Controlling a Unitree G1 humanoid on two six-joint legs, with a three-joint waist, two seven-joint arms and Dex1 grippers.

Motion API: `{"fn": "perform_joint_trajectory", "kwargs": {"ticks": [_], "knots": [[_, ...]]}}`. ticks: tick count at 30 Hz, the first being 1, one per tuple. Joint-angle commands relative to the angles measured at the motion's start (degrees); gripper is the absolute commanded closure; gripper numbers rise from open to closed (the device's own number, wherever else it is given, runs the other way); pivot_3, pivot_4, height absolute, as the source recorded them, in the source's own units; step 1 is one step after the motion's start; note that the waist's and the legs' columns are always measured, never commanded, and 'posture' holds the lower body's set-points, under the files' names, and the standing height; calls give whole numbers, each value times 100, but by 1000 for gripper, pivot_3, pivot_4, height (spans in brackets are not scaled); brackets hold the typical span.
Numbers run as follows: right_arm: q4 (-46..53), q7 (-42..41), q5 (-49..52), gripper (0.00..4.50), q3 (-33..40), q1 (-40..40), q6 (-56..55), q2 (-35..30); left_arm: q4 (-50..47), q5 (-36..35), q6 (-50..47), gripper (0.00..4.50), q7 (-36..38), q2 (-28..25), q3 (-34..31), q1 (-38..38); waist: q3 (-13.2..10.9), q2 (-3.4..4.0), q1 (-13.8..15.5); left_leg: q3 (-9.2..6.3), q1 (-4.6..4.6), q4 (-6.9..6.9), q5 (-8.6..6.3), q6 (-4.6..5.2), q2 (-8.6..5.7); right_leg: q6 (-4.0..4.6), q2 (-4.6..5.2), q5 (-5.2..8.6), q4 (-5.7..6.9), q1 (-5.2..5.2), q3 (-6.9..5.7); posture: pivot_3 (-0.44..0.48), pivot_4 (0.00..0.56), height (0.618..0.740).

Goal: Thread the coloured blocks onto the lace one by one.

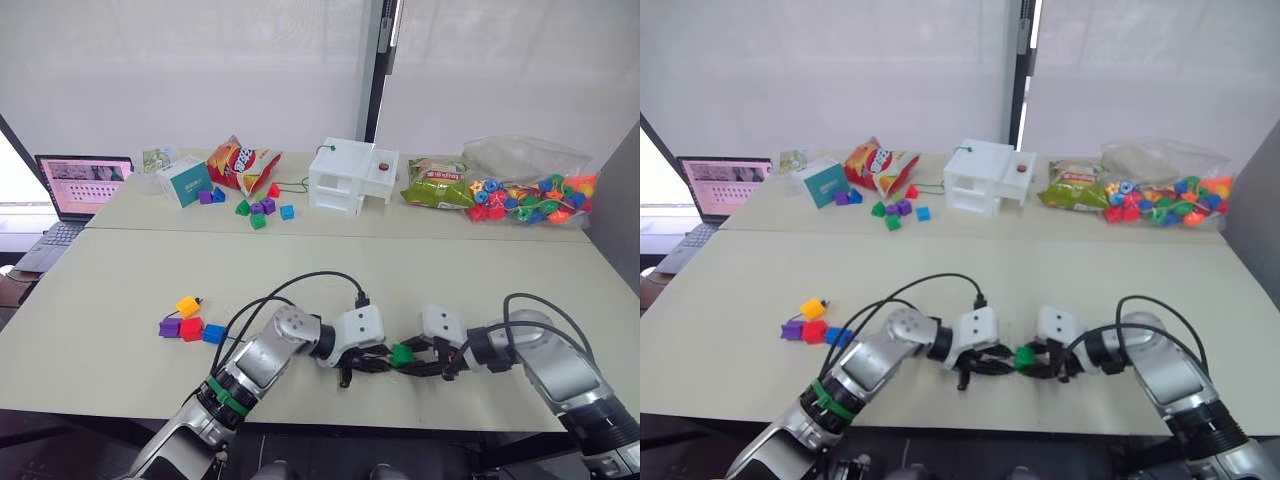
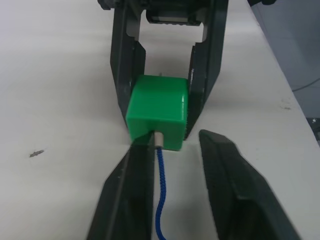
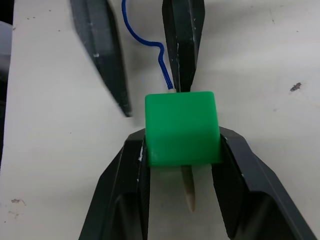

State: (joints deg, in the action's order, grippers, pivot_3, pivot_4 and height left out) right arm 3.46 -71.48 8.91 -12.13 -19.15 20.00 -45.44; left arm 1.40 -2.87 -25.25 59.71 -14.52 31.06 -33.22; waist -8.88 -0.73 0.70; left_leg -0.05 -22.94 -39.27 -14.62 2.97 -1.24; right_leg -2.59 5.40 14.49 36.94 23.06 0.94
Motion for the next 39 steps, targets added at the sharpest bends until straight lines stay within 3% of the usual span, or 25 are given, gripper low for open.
{"fn": "perform_joint_trajectory", "kwargs": {"ticks": [1, 7, 16, 24, 25, 39], "knots": [[71, 137, -72, 3309, -65, 80, 71, 13, -621, -313, 1, 1854, 91, -210, -331, 163, 0, 0, -11, 0, -1, 0, 0, 0, 2, 0, -1, 0, 1, 3, 0, 0, 150, 740], [128, 140, -34, 3309, -41, 155, 91, -76, -730, -385, -129, 1854, -111, -569, -622, 425, 0, 1, -11, 0, 3, 0, 0, 0, 4, 1, -1, 0, 3, 2, 2, 0, 150, 740], [154, 122, 19, 3309, -41, 149, 109, -145, -327, -151, 238, 1854, -231, -666, -403, 724, 0, 1, 0, 0, 2, 0, 0, 0, 1, 0, 2, 0, 3, 2, 1, 0, 150, 740], [256, 135, 58, 3309, -33, 114, 184, -165, 55, 220, 634, 4333, -452, -621, -226, 755, 1, 1, 8, 0, 4, 0, 0, 0, 0, 0, 4, 0, 2, -1, 1, 0, 150, 740], [274, 129, 64, 3309, -30, 122, 192, -173, 62, 201, 660, 4488, -473, -586, -250, 752, 1, 1, 8, 0, 4, 0, 0, 0, 0, 0, 4, 0, 2, -1, 1, 0, 150, 740], [400, 106, 45, 3309, -171, 140, 145, -130, 304, 269, 908, 4500, -579, 157, -77, 246, 0, 0, 19, -1, -2, 0, 0, 0, -4, -1, 5, 0, 0, 1, -2, 0, 150, 740]]}}
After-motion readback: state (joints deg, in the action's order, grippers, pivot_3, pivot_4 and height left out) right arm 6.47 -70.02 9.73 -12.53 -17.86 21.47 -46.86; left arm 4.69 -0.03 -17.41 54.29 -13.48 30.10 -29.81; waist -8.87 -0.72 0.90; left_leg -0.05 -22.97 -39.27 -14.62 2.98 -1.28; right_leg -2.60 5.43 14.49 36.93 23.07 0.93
